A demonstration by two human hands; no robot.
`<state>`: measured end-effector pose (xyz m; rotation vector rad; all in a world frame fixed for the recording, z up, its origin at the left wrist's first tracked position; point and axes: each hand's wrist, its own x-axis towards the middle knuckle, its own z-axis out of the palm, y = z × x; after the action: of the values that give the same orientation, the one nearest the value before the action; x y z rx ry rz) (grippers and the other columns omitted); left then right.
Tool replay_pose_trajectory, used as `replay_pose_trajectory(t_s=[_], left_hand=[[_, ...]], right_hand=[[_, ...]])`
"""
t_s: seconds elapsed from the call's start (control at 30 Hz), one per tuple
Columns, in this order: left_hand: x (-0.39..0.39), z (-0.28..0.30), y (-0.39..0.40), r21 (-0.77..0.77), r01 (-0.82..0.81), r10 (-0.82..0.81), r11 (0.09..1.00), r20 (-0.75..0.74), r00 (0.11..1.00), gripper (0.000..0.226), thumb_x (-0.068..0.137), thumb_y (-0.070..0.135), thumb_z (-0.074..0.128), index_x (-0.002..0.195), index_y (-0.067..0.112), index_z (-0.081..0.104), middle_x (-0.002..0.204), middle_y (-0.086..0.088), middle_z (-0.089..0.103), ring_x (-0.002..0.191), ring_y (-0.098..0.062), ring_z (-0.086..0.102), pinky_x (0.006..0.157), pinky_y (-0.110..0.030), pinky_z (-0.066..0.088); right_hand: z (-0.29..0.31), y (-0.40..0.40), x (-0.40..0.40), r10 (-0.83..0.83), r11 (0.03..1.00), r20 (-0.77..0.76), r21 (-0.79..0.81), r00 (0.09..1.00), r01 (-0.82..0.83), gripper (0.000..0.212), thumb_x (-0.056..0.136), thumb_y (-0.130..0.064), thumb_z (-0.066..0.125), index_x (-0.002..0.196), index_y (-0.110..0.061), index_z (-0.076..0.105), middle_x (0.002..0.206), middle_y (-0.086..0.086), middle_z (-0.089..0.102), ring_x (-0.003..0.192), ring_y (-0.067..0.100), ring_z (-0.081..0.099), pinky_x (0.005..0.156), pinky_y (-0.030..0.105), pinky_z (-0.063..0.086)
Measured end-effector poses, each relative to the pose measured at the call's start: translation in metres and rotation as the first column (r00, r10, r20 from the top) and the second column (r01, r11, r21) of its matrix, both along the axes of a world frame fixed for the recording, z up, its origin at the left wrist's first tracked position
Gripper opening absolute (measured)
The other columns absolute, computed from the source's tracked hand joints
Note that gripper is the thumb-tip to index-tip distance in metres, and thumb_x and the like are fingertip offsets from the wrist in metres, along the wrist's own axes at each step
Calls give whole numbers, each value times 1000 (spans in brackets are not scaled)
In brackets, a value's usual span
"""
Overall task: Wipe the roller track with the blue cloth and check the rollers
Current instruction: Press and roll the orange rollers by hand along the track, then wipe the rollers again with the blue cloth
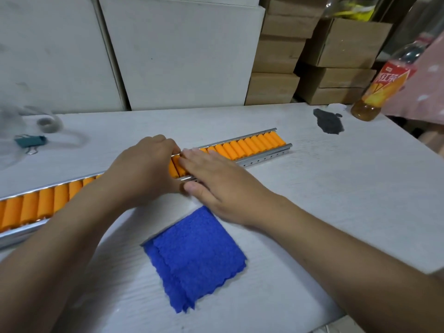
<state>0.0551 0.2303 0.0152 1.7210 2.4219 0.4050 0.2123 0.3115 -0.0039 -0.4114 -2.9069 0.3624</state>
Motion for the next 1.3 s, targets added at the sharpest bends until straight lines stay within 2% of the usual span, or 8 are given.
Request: replay_pose_trajectory(t_s=[0.33, 0.5, 0.67, 0.83, 1.0, 1.1, 1.2, 1.3], left_hand=[[0, 1, 0, -59, 22, -24, 998, -38, 999, 78, 66, 60, 72, 129, 21, 46, 116, 1, 52, 105, -17, 47, 82, -34, 43], [0, 1, 0, -65, 33, -38, 997, -70, 997, 77, 69, 60, 70, 130, 21, 45, 118, 0, 52, 108, -18, 47, 80, -33, 42], [3, 3, -1, -67, 37, -42, 997, -77, 996, 77, 71, 58, 69, 133, 19, 44, 120, -1, 51, 110, -20, 47, 83, -34, 43], [4, 9, -24, -2, 37, -37, 999, -152, 988, 89, 75, 57, 67, 145, 16, 30, 144, -4, 41, 128, -23, 41, 100, -35, 36], [-28, 12, -108, 357, -130, 142, 925, -7, 990, 65, 77, 32, 75, 134, 13, 50, 138, -8, 47, 127, -21, 41, 100, -22, 27], [-53, 4, -171, 484, -299, 259, 822, 150, 954, 61, 77, 24, 76, 132, 15, 52, 136, -9, 47, 128, -21, 41, 103, -20, 24], [-73, -4, -225, 421, -521, 378, 743, 378, 845, 78, 73, 25, 79, 141, 20, 41, 144, -2, 40, 130, -14, 38, 104, -22, 26], [-83, -19, -247, 288, -619, 411, 731, 537, 736, 90, 66, 26, 85, 143, 23, 37, 146, 1, 41, 126, -14, 44, 103, -29, 35]], right_hand=[[-10, 99, 70, -588, 807, -33, -98, 808, 583, 52, 101, -43, 26, 145, -17, 35, 150, 6, 41, 141, 27, 27, 116, 34, 13], [-21, 111, 76, -690, 717, -67, -192, 720, 670, 68, 92, -65, 16, 137, -19, 38, 142, 6, 47, 140, 39, 26, 112, 48, 26], [6, 41, 72, -497, 860, -190, -236, 847, 451, 53, 96, -50, 33, 143, -27, 37, 154, -7, 30, 142, 7, 21, 119, 34, 15], [1, -57, 76, 130, 961, 188, -264, 974, -78, 83, 71, -76, 46, 145, -44, 26, 152, -31, 3, 139, -14, -5, 115, 15, -4], [-11, -66, 72, -25, 963, 39, -266, 999, 34, 73, 73, -73, 37, 138, -40, 42, 143, -33, 23, 134, -17, 15, 112, 9, 8], [-8, -72, 68, -131, 919, -58, -382, 990, 99, 29, 89, -41, 56, 118, -40, 61, 119, -32, 56, 111, -10, 51, 95, 8, 35], [10, -83, 51, -393, 752, -260, -642, 882, 146, 18, 96, -26, 51, 85, -22, 65, 76, -8, 61, 69, 10, 52, 57, 11, 36], [33, -108, 12, -586, 498, -299, -866, 753, 43, 20, 98, -36, 43, 95, -30, 62, 88, -10, 63, 71, 11, 64, 62, 13, 48]])
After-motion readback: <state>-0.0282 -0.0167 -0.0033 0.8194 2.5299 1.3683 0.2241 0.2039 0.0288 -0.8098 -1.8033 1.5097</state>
